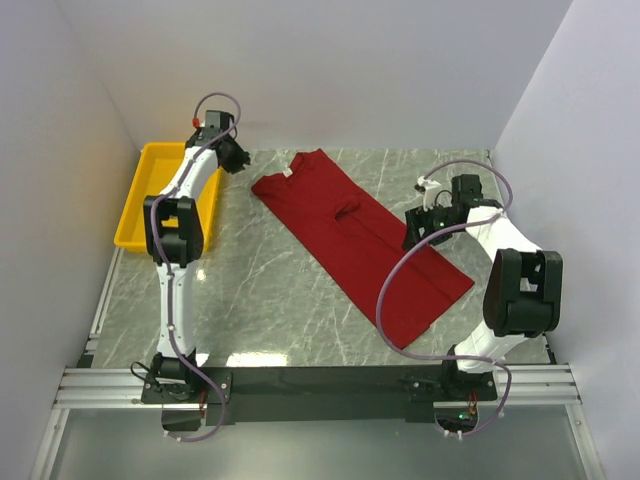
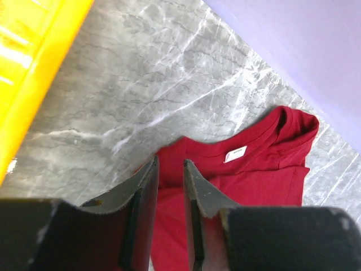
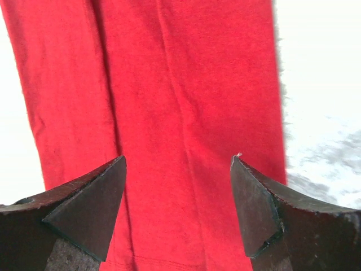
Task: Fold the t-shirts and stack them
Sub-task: Fold the tshirt
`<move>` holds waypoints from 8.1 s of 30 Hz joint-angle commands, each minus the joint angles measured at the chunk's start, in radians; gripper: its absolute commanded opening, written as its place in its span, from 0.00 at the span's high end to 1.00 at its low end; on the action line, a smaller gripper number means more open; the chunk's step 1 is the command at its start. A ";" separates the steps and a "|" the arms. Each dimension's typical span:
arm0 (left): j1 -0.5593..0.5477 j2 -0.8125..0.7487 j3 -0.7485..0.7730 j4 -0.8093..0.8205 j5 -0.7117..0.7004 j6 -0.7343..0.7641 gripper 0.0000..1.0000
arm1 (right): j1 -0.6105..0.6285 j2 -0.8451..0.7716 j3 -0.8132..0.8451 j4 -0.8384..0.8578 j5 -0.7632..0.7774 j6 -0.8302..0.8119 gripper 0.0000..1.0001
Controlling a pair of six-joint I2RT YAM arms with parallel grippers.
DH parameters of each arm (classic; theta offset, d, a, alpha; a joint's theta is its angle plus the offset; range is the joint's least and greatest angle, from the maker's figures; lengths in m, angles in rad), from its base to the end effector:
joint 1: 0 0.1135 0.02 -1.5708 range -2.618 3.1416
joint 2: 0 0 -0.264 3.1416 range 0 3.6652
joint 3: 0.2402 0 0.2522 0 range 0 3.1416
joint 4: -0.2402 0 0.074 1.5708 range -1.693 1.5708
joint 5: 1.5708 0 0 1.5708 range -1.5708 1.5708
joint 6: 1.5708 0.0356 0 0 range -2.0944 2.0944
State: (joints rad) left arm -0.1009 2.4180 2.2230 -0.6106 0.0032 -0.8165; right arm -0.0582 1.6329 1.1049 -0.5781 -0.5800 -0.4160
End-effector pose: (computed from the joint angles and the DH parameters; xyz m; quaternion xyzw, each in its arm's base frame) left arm 0.5429 -0.0551 0.2206 -0.3243 0.8692 -0.1666 0.3341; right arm 0.3253 0.0006 0.2126 -0.2307 0.9059 0.2187 0.2798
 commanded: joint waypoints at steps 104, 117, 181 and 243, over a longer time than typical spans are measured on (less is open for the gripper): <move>-0.410 -0.677 -1.582 0.663 0.115 -0.357 0.94 | -0.226 -0.202 -0.162 -0.123 -0.027 -0.239 0.20; -0.341 -0.971 -1.455 0.388 0.071 -0.049 0.37 | 0.006 -0.102 -0.054 -0.085 -0.049 -0.193 0.20; -0.123 -1.376 -1.451 0.259 -0.025 -0.286 0.34 | 0.274 0.972 1.225 -0.134 0.147 0.925 0.82; -1.261 -0.769 -1.539 0.661 -0.245 -1.073 0.46 | -0.114 -0.712 -0.252 -0.177 -0.121 -0.055 0.05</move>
State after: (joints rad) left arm -1.3293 1.5585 0.6205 0.1165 -0.1493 -1.7535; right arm -0.1608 0.9684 0.8604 -0.7383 -0.6655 -0.4377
